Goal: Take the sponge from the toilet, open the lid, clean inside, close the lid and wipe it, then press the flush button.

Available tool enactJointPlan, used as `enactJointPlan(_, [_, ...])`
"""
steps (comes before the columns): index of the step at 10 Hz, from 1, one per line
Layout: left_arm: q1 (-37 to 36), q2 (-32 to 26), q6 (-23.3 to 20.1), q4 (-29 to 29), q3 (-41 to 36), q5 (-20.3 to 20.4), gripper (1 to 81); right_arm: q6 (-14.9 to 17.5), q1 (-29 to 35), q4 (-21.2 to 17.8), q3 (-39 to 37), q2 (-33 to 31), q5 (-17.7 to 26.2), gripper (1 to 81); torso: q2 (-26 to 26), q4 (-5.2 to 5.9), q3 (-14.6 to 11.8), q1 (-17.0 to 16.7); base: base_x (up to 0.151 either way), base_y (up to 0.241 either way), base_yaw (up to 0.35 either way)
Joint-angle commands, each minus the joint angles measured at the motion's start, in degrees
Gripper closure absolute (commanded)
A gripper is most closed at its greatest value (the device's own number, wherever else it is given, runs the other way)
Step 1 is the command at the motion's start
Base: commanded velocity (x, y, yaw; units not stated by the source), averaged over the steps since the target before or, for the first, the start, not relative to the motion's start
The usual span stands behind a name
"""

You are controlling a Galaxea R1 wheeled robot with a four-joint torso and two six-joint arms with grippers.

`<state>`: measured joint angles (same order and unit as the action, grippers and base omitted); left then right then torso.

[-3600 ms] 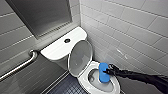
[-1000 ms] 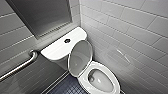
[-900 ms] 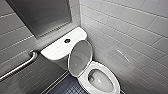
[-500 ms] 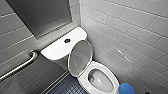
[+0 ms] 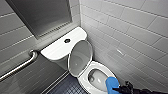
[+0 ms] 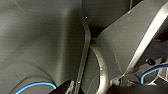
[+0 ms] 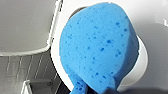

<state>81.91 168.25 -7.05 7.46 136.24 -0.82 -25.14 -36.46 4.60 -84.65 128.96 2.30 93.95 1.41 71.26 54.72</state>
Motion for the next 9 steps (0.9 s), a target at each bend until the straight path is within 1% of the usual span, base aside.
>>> enactJointPlan(1, [1.5, 0.0, -0.1, 0.0, -0.7, -5.4, 1.0, -0.4, 10.1, 1.0, -3.7, 3.2, 7.8, 81.1, 0.0, 0.00, 0.0, 0.0, 0.000, 0.000, 0.000])
enactJointPlan(3, [1.4, 0.0, -0.1, 0.0, -0.7, -5.4, 1.0, -1.2, 12.8, 1.0, -6.0, 7.9, 10.2, 81.1, 0.0, 0.00, 0.0, 0.0, 0.000, 0.000, 0.000])
enactJointPlan(7, [1.5, 0.0, -0.1, 0.0, -0.7, -5.4, 1.0, -1.7, 14.3, 0.9, -9.1, 13.6, 11.4, 81.1, 0.0, 0.00, 0.0, 0.0, 0.000, 0.000, 0.000])
enactJointPlan(8, [1.5, 0.0, -0.1, 0.1, -0.7, -5.4, 1.0, -2.6, 14.7, 1.0, -9.6, 14.7, 11.4, 81.1, 0.0, 1.84, 0.0, 0.0, 0.000, 0.000, 0.000])
enactJointPlan(9, [1.5, 0.0, -0.1, 0.1, -0.7, -5.4, 1.0, -2.9, 15.1, 1.1, -10.1, 15.6, 11.4, 81.1, 0.0, 2.72, 0.0, 0.0, 0.000, 0.000, 0.000])
